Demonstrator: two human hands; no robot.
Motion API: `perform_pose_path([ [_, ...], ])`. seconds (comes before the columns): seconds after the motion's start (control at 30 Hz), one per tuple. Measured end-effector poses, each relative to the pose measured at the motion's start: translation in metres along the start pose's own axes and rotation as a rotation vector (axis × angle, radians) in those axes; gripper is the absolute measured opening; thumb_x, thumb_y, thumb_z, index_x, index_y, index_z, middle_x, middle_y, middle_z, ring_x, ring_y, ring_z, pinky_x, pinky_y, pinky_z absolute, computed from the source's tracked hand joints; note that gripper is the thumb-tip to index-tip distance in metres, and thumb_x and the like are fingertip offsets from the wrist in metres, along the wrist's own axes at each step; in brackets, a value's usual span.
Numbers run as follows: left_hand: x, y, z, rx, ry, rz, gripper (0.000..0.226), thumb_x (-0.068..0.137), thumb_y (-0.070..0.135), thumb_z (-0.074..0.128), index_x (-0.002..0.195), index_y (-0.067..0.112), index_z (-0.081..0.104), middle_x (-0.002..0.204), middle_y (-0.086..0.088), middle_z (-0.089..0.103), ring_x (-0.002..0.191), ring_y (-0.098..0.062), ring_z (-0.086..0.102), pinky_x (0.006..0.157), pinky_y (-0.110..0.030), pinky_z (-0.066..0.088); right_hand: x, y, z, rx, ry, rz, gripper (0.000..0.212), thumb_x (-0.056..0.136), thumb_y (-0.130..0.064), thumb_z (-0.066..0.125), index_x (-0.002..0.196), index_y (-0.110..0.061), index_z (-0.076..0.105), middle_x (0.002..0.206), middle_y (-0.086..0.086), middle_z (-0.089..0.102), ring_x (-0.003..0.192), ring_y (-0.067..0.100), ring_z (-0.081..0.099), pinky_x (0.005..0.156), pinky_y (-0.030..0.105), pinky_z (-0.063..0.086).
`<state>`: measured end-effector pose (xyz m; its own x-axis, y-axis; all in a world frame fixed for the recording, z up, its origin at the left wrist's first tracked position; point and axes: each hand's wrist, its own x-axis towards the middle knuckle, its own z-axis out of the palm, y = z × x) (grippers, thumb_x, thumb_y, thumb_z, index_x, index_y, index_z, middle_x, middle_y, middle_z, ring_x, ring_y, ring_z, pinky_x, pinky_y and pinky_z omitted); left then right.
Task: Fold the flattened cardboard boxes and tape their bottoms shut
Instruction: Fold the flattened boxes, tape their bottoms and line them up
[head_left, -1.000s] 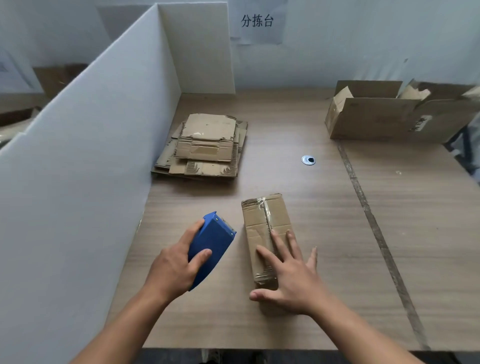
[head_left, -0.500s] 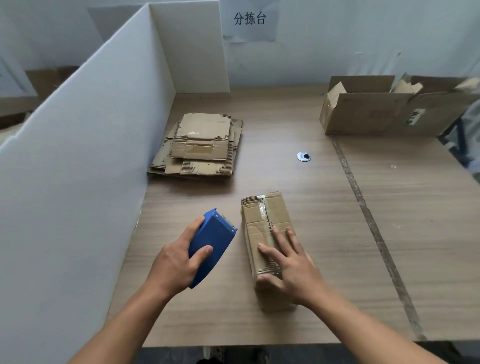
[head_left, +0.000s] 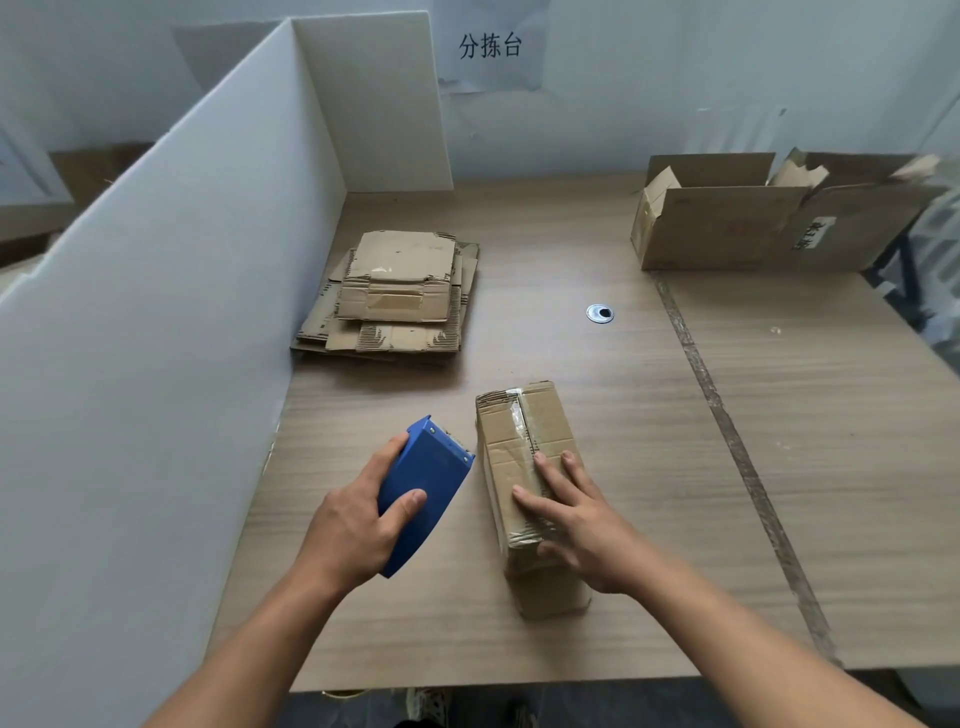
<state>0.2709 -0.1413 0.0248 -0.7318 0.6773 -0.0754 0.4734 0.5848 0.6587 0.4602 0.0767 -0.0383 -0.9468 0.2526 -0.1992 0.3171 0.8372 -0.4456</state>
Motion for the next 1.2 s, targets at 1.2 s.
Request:
perform_pose_path([
  [1.2, 0.007, -0.013, -0.030, -0.083, 0.003, -0.101, 0.063, 0.089, 0.040, 0.068, 0.141, 0.056, 0.036, 0.109, 0.013, 0.066, 0.091, -0.008, 0.063, 0.079, -0.031, 0.052, 0.034, 0.004, -0.074, -0.427, -0.306, -0.023, 0.112, 0.075, -0.040, 0.069, 0.145, -0.060, -0.016, 0.164, -0.005, -0.020, 0.151, 0.027, -0.019, 0.115, 0.067, -0.003],
])
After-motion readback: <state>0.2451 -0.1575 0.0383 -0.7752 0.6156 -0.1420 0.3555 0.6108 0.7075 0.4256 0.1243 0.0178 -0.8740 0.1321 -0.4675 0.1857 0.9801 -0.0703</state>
